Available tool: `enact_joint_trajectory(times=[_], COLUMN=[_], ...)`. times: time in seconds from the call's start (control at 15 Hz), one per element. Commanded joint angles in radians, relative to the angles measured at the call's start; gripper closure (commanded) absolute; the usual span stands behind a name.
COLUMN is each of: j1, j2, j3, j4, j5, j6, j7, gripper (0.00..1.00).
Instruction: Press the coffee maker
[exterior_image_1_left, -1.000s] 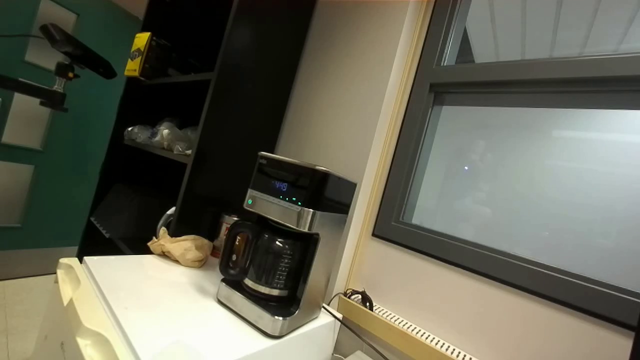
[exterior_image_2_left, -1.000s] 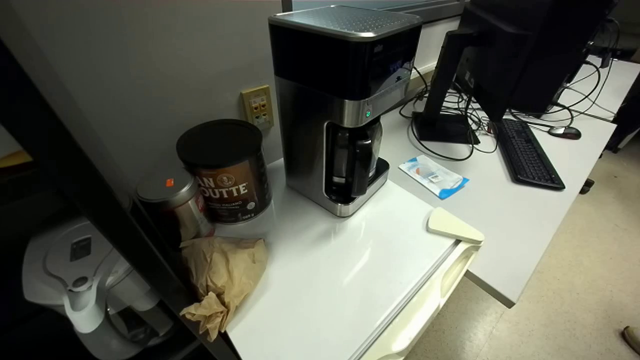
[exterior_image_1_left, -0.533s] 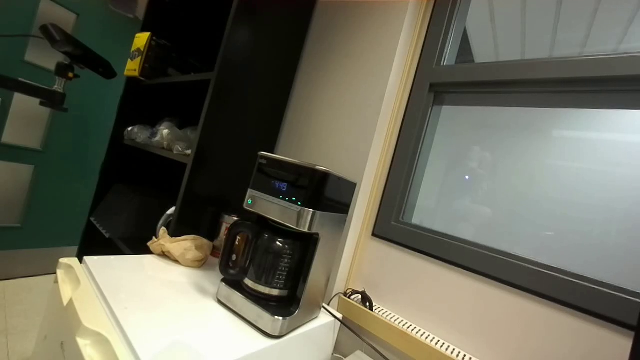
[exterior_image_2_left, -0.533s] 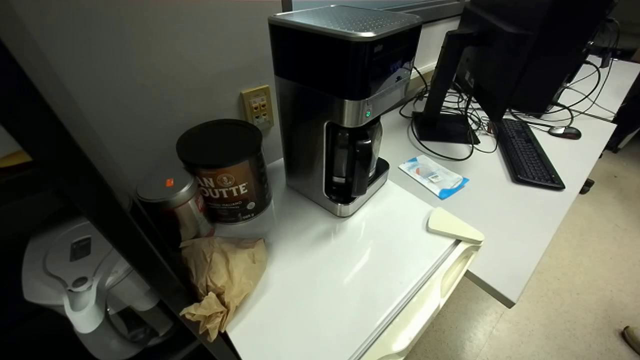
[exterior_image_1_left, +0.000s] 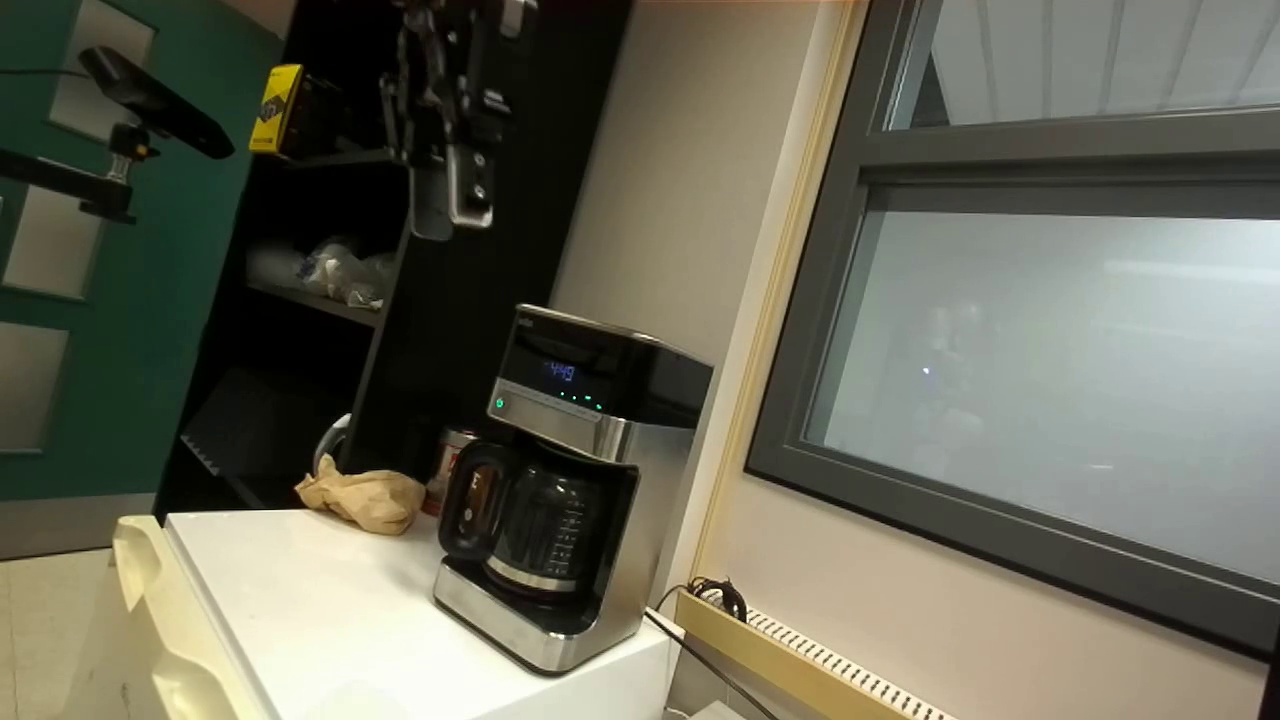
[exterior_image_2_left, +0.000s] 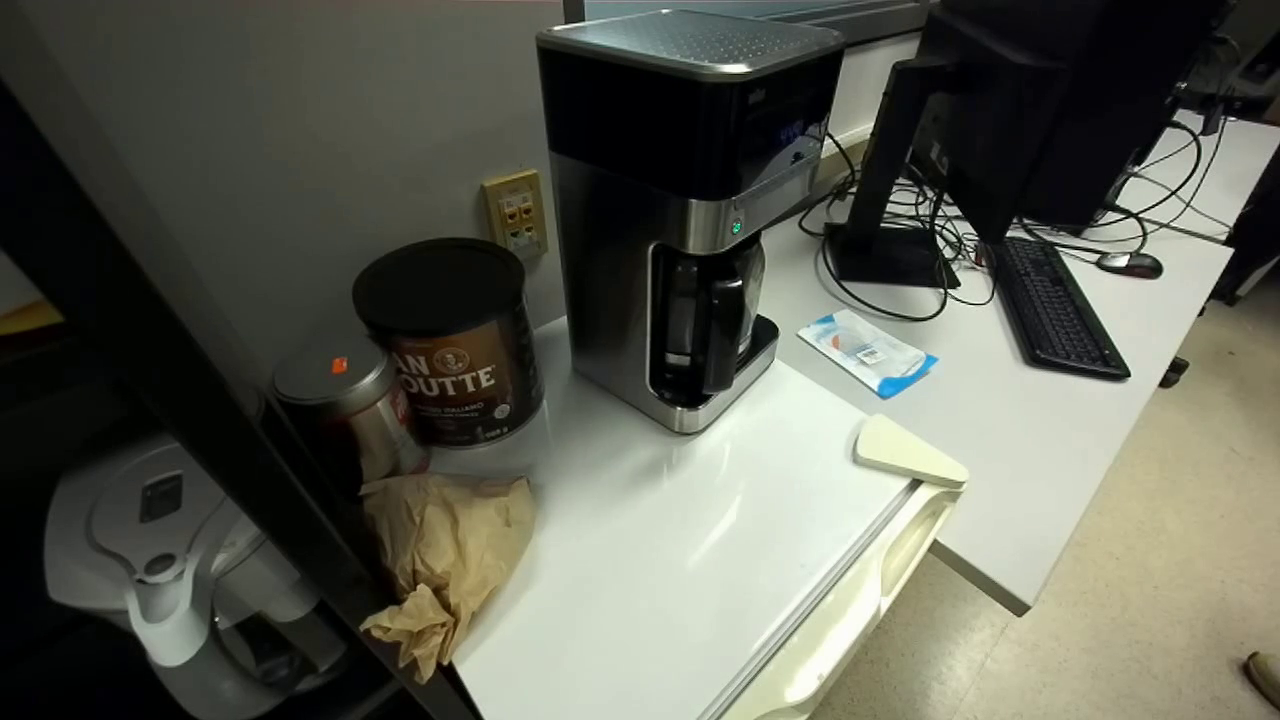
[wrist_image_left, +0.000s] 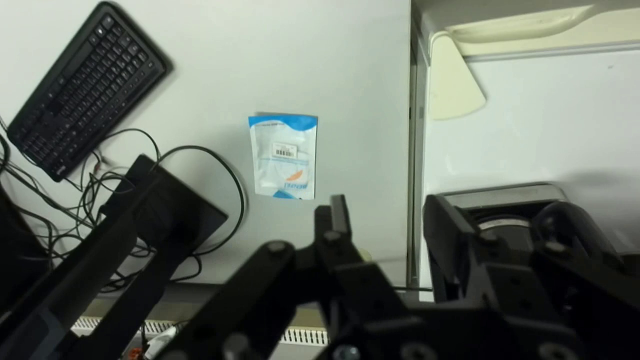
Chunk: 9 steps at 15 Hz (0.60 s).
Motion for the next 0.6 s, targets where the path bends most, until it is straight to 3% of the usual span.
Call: enact_joint_trajectory(times=[0.0, 0.13, 0.53], j1=[0.014, 0.02, 0.055], j2=[0.124, 0.178, 0.328], j3=[-0.02, -0.028, -0.055], j4=[0.071, 0.091, 0.169], j5=[-0.032, -0.032, -0.006], j6=[0.121, 0.195, 0.39], j7=[0.007, 0.01, -0.001], gripper=[0.85, 0.98, 0.99])
